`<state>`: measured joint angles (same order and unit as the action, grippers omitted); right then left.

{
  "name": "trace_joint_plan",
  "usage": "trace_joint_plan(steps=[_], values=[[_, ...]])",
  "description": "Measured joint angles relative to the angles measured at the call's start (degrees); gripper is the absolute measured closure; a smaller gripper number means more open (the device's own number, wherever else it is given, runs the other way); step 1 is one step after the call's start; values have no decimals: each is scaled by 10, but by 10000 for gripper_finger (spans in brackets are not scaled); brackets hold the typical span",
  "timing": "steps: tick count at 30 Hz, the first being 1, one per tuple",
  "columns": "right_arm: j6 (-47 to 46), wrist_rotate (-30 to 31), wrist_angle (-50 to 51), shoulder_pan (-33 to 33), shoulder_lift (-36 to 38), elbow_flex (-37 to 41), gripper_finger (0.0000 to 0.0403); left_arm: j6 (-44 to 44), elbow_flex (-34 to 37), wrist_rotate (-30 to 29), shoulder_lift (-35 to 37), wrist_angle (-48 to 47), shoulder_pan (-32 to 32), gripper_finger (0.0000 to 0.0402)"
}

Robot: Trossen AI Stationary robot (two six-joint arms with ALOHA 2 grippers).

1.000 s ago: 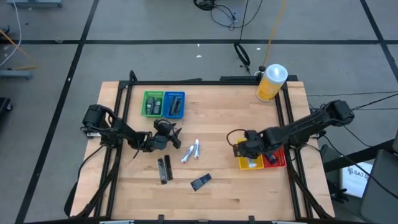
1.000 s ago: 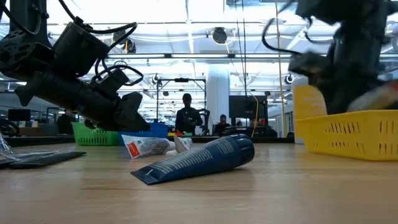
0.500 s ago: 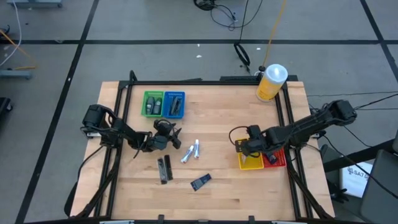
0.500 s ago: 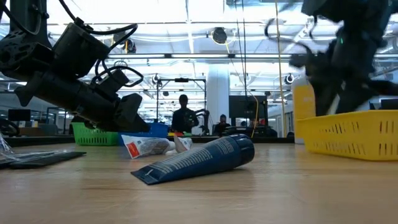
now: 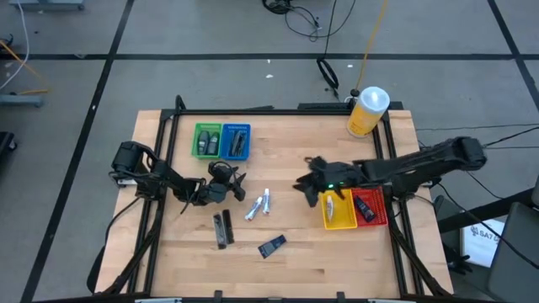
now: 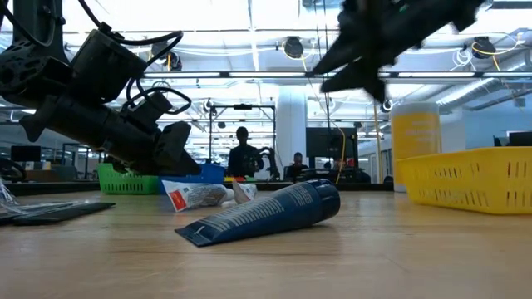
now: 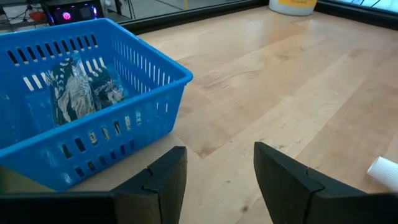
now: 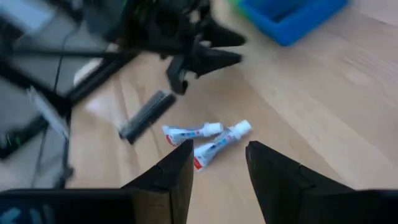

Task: Pick & Place Travel size toiletries
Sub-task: Put the white toothpaste into the yellow bin

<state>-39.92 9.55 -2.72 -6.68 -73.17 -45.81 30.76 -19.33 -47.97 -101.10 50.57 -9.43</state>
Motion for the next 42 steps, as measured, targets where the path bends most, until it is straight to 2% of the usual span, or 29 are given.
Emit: trace_joint_plan(steps=[3,5,7,9,12,16,18,21,25,30,34,38,42], values=[[92,-45,-111,13,-84,0,261,0,0,0,0,1,0,218],[130,-69,-193,18,-144,0,252,0,0,0,0,2,0,217],[156,-81,-234,19,-194,-7,235,0,0,0,0,1,0,218],[164,-64,-234,18,-236,-26,215,0,0,1,0,1,-1,218],[150,-7,-194,17,-288,-66,191,0,0,1,0,1,-1,217],[95,60,-140,13,-344,-125,186,-2,0,1,0,1,-1,218],[54,70,-114,13,-364,-144,191,-2,0,4,0,1,-1,217],[19,69,-80,13,-385,-157,204,-2,0,10,0,1,-1,217],[0,65,-93,7,-402,-159,228,-2,0,10,0,1,-1,217],[24,40,-106,6,-409,-159,259,-2,0,10,0,1,-1,218],[66,26,-104,6,-396,-158,270,-4,0,12,0,1,-1,218],[92,-27,-114,8,-379,-159,254,-4,0,12,0,1,-1,217],[113,-72,-141,2,-380,-158,206,-3,0,14,0,1,-1,217]])
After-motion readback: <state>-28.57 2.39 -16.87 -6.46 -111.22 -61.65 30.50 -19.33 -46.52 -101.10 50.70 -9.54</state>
